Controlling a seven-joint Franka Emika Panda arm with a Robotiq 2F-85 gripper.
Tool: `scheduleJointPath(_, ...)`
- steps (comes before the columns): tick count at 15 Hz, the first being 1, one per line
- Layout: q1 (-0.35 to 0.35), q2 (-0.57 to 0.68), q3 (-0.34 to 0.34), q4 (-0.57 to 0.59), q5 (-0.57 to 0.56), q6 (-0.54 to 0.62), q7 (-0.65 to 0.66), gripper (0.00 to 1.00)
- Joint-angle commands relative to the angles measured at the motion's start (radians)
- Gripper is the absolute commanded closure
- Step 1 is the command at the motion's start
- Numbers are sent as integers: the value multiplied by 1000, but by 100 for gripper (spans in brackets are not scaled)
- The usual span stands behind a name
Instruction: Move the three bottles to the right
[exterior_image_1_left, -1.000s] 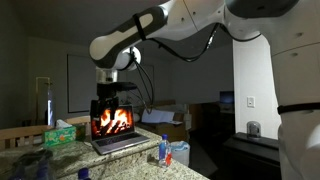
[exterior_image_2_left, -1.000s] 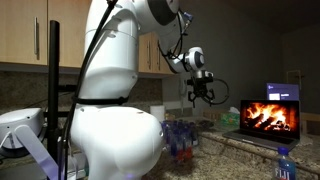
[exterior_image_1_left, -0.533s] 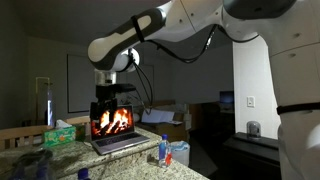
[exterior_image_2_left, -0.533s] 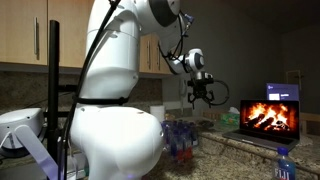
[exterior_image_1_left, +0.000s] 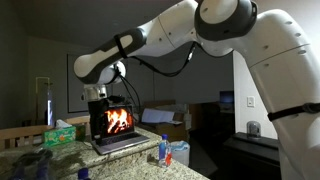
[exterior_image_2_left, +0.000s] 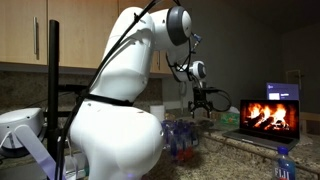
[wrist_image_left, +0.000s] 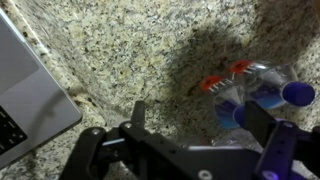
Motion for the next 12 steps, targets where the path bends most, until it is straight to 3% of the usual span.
scheduleJointPath(1,5,101,23,133,-52,-117,-143,0)
scheduleJointPath(6,49,90,51,131,-147,-173,-279,0)
scheduleJointPath(9,75,50,65,65,-219,-105,-339,0)
scheduleJointPath(12,77,45,79,25,-218,-38,-378,0)
